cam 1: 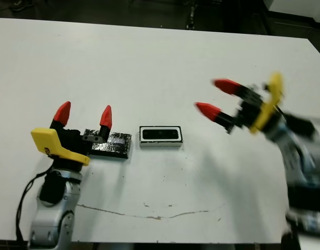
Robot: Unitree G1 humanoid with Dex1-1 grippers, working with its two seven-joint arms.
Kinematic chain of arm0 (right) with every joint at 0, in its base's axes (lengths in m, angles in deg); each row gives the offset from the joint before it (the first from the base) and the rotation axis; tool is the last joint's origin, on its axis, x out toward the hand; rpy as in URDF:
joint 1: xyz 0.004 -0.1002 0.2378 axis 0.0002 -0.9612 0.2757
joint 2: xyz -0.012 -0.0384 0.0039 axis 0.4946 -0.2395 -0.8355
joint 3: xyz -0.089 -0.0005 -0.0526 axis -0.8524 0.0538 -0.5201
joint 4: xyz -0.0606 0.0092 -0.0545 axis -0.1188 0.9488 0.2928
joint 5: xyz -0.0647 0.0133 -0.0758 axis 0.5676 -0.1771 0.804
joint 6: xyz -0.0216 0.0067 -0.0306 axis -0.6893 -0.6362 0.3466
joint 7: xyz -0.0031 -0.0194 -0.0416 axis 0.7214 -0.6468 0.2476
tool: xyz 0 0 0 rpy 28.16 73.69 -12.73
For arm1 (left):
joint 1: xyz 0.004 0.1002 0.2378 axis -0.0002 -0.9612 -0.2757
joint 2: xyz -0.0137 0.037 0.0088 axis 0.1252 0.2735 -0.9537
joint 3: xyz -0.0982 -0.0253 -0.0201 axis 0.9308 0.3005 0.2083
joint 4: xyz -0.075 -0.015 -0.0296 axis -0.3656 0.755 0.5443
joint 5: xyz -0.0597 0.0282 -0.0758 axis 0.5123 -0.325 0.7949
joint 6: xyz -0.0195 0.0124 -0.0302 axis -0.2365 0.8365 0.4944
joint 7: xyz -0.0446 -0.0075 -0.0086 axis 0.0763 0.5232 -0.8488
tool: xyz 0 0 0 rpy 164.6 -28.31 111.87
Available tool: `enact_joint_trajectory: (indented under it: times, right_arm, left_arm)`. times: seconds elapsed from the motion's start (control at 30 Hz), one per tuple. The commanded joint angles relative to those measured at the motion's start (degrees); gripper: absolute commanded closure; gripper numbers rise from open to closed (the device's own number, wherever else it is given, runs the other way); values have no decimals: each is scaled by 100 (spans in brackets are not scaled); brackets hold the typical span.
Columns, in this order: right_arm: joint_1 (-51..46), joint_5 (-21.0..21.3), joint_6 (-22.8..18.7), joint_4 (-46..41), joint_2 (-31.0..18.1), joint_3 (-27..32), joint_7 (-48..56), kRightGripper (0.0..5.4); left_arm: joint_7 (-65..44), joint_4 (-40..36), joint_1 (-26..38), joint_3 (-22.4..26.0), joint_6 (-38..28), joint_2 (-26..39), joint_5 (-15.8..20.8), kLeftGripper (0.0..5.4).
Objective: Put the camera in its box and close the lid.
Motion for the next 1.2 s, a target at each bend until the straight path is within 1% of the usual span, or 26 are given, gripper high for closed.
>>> enact_joint_trajectory:
  times: [0.03,0.1,0.17,0.27,0.37,0.43,0.53,0.6,0.67,0.73,0.8,0.87,0.93,1.03,1.07,1.13,1.2]
  right_arm:
    - [-819,-456,-174,-738,306,267,-668,120]
    - [-1253,-561,-30,-1053,486,284,-982,153]
    - [-1635,-618,153,-1250,660,243,-1186,184]
    - [-2034,-574,349,-1300,762,84,-1318,227]
    - [-2210,-556,472,-1230,767,-93,-1371,272]
    - [-2198,-565,580,-1152,761,-162,-1391,306]
    - [-2141,-564,783,-1029,736,-245,-1375,355]
    - [-2134,-551,845,-990,731,-304,-1417,384]
    - [-2129,-522,903,-939,706,-373,-1414,417]
    - [-2113,-501,940,-874,676,-431,-1405,442]
    - [-2095,-513,949,-834,653,-475,-1403,477]
    - [-2086,-502,1010,-804,643,-509,-1398,508]
    - [-2080,-535,1037,-774,644,-530,-1386,538]
    - [-2081,-608,1039,-728,653,-553,-1370,538]
    - [-2087,-608,1043,-717,651,-560,-1377,538]
    - [-2098,-579,1058,-714,647,-575,-1409,538]
    - [-2106,-544,1091,-728,644,-587,-1434,538]
  left_arm:
    - [-221,128,201,95,20,339,-73,0]
    - [-349,157,312,111,103,580,-161,0]
    - [-557,169,434,144,292,846,-90,0]
    - [-1101,331,672,185,324,1380,-67,0]
    - [-1931,581,1013,196,333,2141,-53,0]
    - [-2502,796,1250,136,223,2651,-134,0]
    - [-3696,1340,1781,-64,112,3377,-42,0]
    - [-4620,1810,2249,-302,108,3789,37,0]
    - [-5513,2307,2766,-615,96,4087,11,0]
    - [-6311,2898,3228,-864,-107,4128,26,0]
    - [-7064,3419,3751,-1229,50,4139,-57,0]
    - [-7631,3757,4149,-1510,169,4093,-106,0]
    - [-7956,3943,4402,-1695,-35,4005,-204,0]
    - [-8149,4047,4618,-1903,-232,3939,-378,0]
    - [-8176,4107,4663,-1994,-362,3928,-351,0]
    - [-8189,4241,4738,-2247,-344,3942,-92,0]
    - [-8189,4119,4749,-2482,-476,4028,-165,0]
